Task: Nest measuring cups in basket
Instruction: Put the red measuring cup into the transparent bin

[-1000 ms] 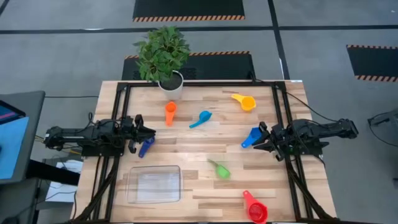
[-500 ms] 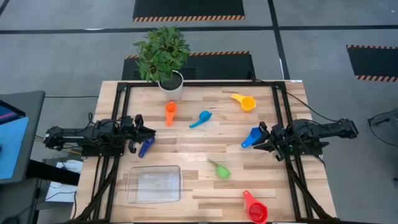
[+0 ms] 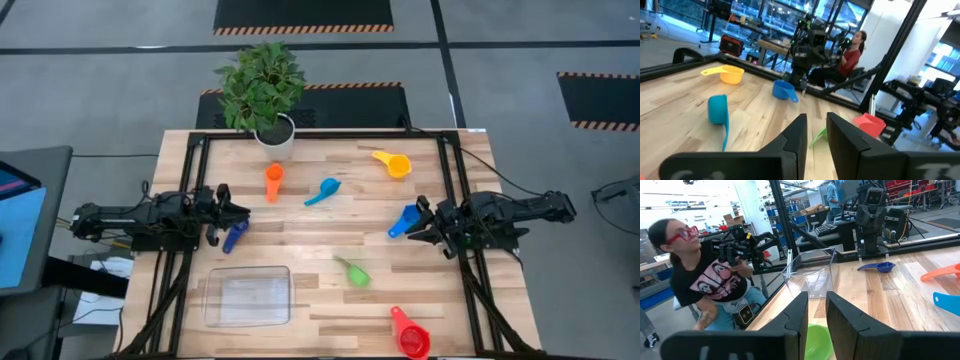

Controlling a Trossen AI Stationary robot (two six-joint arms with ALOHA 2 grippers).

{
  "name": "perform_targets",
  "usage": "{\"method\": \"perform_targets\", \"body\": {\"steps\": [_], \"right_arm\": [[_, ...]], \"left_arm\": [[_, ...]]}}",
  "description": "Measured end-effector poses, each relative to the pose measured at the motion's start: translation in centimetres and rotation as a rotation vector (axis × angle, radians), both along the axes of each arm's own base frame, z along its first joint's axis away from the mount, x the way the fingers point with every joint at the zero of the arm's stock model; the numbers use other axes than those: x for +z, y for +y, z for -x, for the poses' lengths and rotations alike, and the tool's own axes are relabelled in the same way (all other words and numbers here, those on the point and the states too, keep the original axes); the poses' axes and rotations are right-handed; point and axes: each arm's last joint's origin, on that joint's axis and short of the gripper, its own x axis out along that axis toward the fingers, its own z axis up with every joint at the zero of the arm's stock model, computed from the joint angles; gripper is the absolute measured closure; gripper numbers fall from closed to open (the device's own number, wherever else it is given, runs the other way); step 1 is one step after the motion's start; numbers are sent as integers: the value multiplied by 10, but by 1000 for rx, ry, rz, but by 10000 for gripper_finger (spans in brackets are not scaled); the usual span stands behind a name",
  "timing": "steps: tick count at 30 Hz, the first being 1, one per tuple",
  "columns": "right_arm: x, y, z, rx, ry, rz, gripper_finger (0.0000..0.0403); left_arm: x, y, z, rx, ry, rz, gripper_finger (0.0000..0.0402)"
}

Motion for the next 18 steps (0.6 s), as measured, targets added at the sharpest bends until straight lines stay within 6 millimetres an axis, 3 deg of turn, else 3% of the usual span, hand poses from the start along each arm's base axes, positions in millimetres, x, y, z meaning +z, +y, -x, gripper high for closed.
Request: {"method": "perform_targets", "body": {"steps": [4, 12, 18], "right_arm": [[0, 0, 0, 0, 0, 0, 310], [0, 0, 0, 0, 0, 0, 310], [0, 0, 0, 0, 0, 0, 310]], "left_arm": [[1, 0, 0, 4, -13, -31, 340], [27, 1, 5, 101, -267, -314, 340], [30, 3, 6, 202, -266, -459, 340]]}}
